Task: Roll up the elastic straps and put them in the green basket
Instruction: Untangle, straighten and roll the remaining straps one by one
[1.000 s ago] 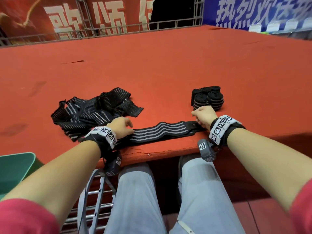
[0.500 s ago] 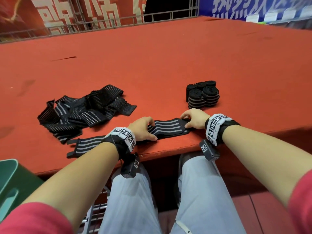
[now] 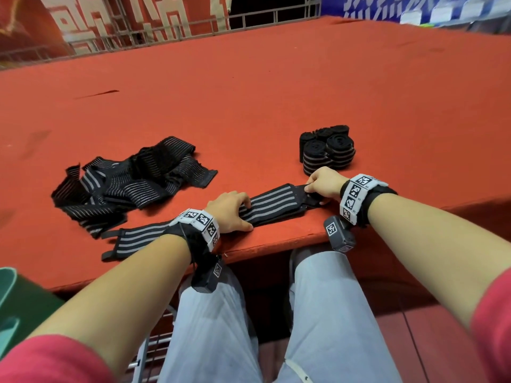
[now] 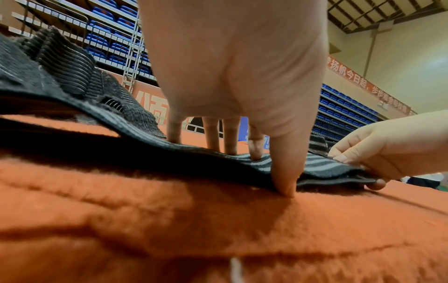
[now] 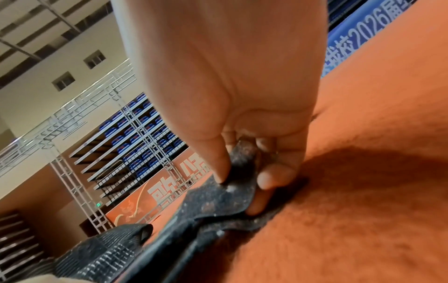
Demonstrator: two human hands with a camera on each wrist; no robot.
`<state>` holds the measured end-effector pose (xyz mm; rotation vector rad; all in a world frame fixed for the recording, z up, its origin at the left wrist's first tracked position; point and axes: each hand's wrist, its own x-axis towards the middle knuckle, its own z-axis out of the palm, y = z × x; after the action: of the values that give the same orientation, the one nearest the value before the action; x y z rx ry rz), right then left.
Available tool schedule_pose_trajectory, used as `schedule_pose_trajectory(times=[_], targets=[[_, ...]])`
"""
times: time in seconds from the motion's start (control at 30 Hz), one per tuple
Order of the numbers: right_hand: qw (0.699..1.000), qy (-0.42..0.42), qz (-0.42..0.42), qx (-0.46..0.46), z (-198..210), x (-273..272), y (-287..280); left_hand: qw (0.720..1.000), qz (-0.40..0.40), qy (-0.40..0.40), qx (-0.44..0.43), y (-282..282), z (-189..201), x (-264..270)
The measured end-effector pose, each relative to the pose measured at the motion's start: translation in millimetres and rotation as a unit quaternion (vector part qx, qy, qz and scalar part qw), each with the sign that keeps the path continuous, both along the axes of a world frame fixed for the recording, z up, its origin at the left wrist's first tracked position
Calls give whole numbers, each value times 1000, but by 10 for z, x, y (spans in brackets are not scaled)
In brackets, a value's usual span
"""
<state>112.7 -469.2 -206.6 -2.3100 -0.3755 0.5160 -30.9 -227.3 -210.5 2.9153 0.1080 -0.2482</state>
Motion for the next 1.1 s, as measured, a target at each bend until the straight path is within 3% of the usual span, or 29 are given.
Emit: schedule_pose_trajectory(times=[0.23,0.37,0.57,0.87,0.97,1.1], targets=[[998,56,-16,32,48,-17,-20,1000,-10,9,6,7,-11,18],[999,43,-19,16,44,-10,-4,1000,-20,13,8,3,-6,31],[997,-16,23,-76,60,-42,3,1000,-28,5,4,38,-31,34],[963,-163,76,-201,133,-32,-1,1000,-17,13,-2,198,-3,-78],[953,-221,128,-165,187,-117,104,999,2,30,21,421,52,-216],[940,-211,241,-121,232,-349,355,998,32,47,38,745,132,-454]])
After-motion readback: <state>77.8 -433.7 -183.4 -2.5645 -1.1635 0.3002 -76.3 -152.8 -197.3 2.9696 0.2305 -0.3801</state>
